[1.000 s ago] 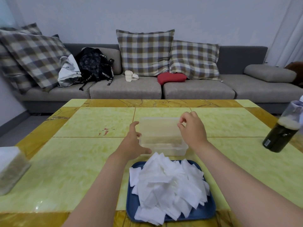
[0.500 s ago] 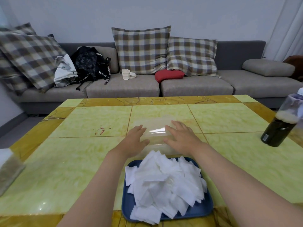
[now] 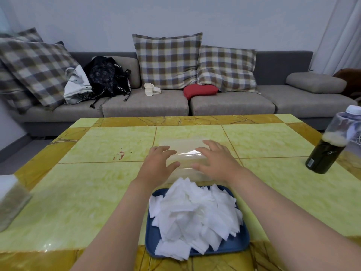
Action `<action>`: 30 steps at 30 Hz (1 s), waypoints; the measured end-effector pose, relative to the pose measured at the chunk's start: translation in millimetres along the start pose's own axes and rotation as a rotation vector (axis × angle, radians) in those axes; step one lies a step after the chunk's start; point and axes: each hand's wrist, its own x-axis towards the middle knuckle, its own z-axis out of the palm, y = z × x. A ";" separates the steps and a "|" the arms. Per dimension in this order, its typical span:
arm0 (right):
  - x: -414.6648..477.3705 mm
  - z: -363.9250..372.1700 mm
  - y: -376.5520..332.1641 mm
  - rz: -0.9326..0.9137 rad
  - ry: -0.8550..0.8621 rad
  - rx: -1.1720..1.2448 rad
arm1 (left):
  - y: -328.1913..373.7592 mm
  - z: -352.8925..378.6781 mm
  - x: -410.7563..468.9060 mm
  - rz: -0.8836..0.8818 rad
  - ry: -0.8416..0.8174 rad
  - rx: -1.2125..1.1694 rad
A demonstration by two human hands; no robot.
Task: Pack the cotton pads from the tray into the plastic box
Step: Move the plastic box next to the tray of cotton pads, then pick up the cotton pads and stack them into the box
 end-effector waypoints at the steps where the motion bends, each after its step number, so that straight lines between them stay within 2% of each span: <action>1: -3.6 -4.7 -3.3 -0.015 0.058 0.026 | 2.6 -3.8 -3.5 0.015 0.026 -0.001; 3: -12.3 -14.7 -10.8 -0.069 0.158 0.038 | 9.2 -13.2 -11.4 0.043 0.064 0.008; 5: -21.0 -25.4 -17.6 -0.092 0.159 0.067 | 17.1 -23.6 -18.4 0.051 0.049 0.012; 11: -52.3 -46.2 -17.6 0.029 -0.100 0.143 | 51.2 -39.8 -45.6 -0.017 -0.086 -0.148; 14: -68.2 -39.7 -9.1 0.114 -0.306 0.078 | 72.4 -32.1 -58.9 0.007 -0.148 -0.183; 16: -75.7 -34.9 -4.6 0.144 -0.368 0.045 | 82.8 -25.1 -62.8 0.027 -0.205 -0.181; 20: -90.2 -45.4 -4.3 0.117 -0.307 0.150 | 99.4 -18.7 -63.6 0.062 -0.294 -0.165; 25: -103.6 -44.1 -5.8 0.120 -0.490 0.088 | 107.7 -12.5 -70.3 0.054 -0.458 -0.174; 30: -110.5 -42.6 1.3 0.162 -0.364 0.172 | 102.9 -8.4 -73.3 -0.006 -0.507 -0.155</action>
